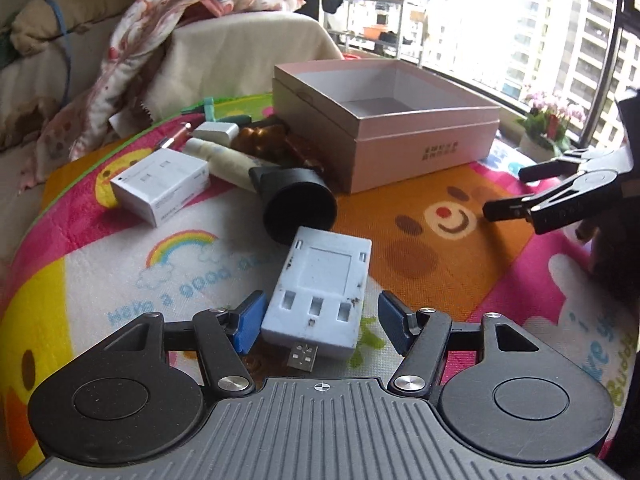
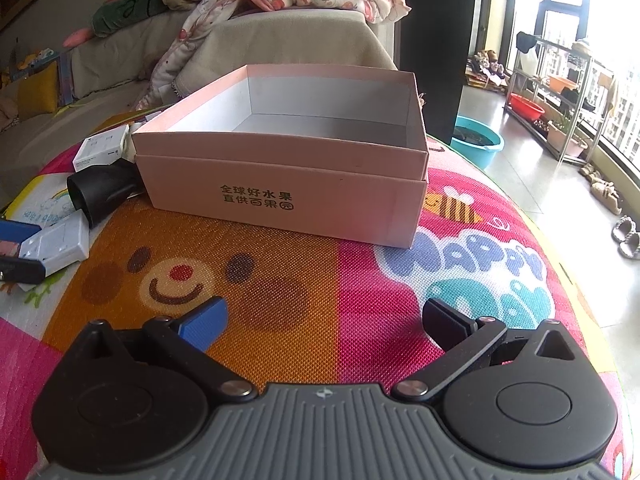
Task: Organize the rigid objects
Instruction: 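Grasp the white rectangular charger block with the left gripper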
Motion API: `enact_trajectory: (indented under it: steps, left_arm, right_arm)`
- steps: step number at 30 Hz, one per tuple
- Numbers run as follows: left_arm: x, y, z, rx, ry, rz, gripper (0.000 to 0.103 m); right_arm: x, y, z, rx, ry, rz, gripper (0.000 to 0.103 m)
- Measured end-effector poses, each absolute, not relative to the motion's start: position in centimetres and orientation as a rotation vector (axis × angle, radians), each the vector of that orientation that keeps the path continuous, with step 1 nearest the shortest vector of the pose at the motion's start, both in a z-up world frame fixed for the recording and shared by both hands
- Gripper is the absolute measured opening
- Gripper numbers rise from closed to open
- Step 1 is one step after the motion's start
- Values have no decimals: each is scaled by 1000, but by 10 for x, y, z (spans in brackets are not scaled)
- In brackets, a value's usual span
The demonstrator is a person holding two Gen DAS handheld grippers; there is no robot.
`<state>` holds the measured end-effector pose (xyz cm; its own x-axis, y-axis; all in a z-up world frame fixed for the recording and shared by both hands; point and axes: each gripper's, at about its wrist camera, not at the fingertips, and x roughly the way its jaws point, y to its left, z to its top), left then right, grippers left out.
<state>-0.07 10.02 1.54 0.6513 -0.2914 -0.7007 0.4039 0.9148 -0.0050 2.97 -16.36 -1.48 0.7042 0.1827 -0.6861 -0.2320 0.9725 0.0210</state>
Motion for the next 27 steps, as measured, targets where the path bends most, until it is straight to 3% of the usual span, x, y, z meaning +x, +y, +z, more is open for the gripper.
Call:
enact_trajectory:
  steps: [3, 7, 16, 22, 25, 26, 27]
  left_arm:
    - [-1, 87, 13, 164, 749, -324, 67]
    - [-3, 78, 11, 165, 723, -338, 53]
    - [-34, 97, 15, 43, 661, -248, 53]
    - [-38, 144, 32, -108, 619, -127, 53]
    - [-36, 162, 37, -178, 576, -109, 53]
    - [-36, 167, 39, -196, 561, -106, 53]
    - [-36, 173, 41, -211, 545, -100, 53]
  right_arm:
    - [29, -164, -15, -68, 754, 231, 103]
    - [30, -163, -14, -69, 754, 231, 103]
    - [22, -130, 0, -115, 715, 343, 99]
    - [42, -64, 68, -136, 600, 477, 94]
    - [100, -20, 102, -47, 704, 521, 72]
    - [124, -6, 107, -3, 755, 535, 57]
    - [148, 10, 109, 33, 801, 542, 51]
